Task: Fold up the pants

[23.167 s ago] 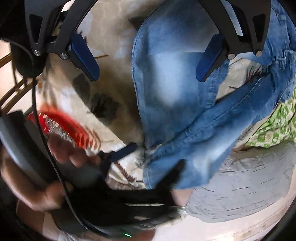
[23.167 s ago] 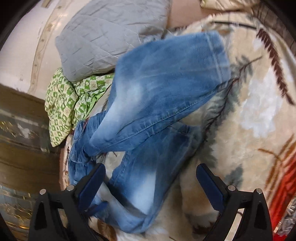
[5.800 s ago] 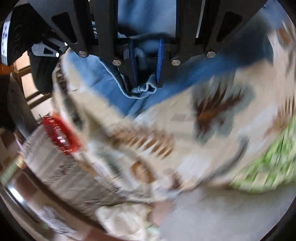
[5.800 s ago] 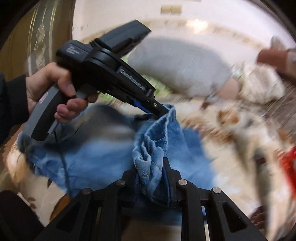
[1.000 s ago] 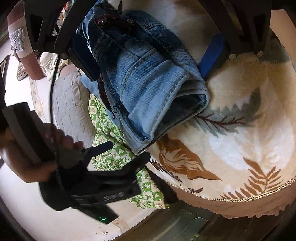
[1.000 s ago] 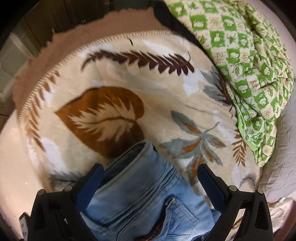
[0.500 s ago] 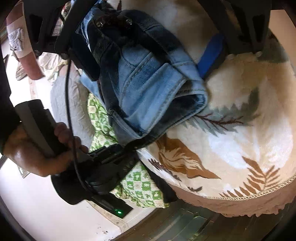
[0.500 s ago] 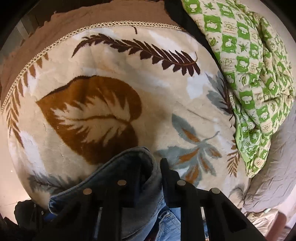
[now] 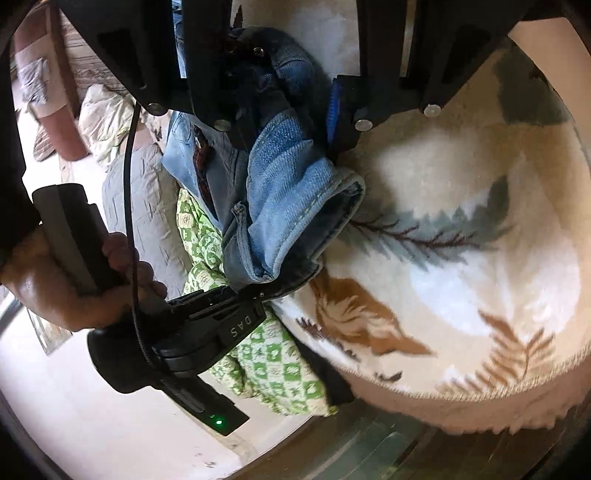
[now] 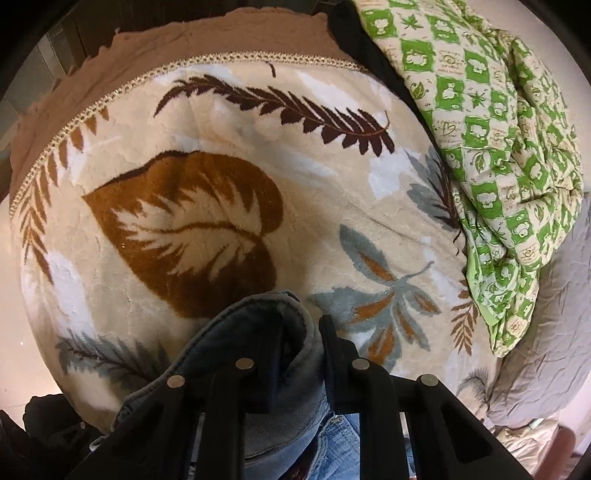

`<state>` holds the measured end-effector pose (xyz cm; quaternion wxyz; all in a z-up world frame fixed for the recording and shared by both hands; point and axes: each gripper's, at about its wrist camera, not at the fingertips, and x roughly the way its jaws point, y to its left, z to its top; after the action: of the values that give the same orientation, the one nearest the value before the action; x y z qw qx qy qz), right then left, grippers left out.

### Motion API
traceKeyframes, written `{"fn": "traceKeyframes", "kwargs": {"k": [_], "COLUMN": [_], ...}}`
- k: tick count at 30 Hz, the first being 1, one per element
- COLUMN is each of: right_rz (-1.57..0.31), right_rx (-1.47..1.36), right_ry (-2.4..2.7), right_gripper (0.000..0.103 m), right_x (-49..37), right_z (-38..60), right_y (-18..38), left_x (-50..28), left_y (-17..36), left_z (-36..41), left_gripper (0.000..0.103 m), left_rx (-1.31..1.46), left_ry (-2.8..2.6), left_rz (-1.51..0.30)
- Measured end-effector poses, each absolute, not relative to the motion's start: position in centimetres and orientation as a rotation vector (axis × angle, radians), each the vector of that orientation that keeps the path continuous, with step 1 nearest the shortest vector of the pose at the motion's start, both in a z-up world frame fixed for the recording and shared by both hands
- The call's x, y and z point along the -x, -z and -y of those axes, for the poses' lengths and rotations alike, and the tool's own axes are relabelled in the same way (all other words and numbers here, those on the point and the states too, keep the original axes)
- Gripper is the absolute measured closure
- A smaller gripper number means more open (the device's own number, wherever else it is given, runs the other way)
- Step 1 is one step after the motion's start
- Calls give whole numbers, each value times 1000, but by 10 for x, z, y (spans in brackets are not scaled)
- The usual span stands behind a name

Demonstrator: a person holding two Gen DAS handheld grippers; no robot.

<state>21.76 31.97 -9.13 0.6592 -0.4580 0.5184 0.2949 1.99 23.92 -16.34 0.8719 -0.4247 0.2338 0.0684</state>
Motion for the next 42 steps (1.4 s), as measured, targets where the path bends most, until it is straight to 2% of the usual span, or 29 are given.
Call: {"fn": "traceKeyframes", "kwargs": {"k": [9, 10, 16, 22, 28, 34, 37, 39, 42], "right_rz": [-1072, -1060, -978, -940, -982, -1155, -1216, -1197, -1187], "right_rx": [840, 815, 591, 356, 126, 1, 12, -114, -94], "right_ry": [-768, -779, -796, -764, -662, -518, -455, -470, -471], "right_gripper": [86, 89, 90, 90, 90, 90, 90, 90, 90], "right_x": [-212, -212, -220, -227, -236, -254, -256, -257, -255], "right_z": [-268, -259, -151, -19, 109, 170, 179, 193, 193], "right_y": [26, 17, -48, -64, -20, 84, 132, 140, 137], "left_x": [-5, -5, -13, -22, -44, -76, -67, -71, -74], "left_y": [105, 97, 53, 35, 61, 137, 159, 155, 152], "left_z": [-187, -179, -113, -24, 59, 122, 139, 132, 127], "left_gripper": [75, 75, 75, 76, 76, 76, 76, 76, 76], "left_rx": [545, 501, 278, 52, -116, -364, -488, -434, -402], "left_ry": [-88, -84, -13, 133, 257, 274, 227, 238, 258], "left_rz": [-338, -329, -321, -362, -491, -753, -692, -710, -731]}}
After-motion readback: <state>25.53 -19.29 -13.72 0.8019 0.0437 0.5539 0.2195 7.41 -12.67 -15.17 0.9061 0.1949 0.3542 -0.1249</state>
